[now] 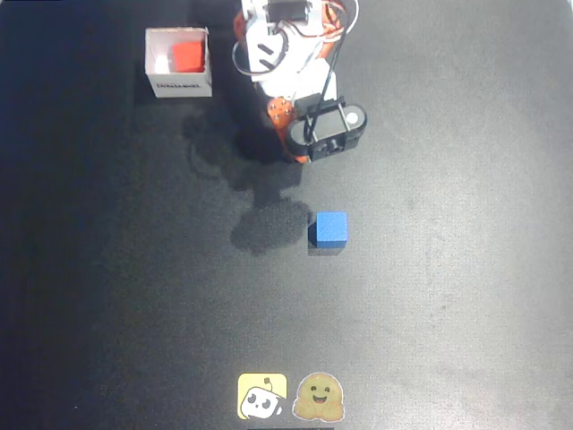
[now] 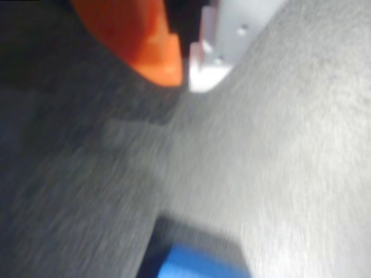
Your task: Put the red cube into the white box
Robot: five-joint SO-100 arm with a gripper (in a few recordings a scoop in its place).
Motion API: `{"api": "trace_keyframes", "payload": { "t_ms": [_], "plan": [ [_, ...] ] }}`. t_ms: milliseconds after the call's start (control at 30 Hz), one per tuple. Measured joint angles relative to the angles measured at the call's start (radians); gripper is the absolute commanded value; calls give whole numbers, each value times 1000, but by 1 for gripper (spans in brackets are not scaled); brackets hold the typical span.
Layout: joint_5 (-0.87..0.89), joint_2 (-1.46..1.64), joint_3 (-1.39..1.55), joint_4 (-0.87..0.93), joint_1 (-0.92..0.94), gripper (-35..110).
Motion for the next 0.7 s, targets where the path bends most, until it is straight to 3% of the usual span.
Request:
{"api": "trace_keyframes", "payload": {
  "t_ms": [233, 467, 700],
  "plan": [
    [48, 94, 9, 153, 77, 0],
    [81, 17, 11, 143, 106, 0],
    [247, 38, 11, 172, 112, 0]
  ]
}}
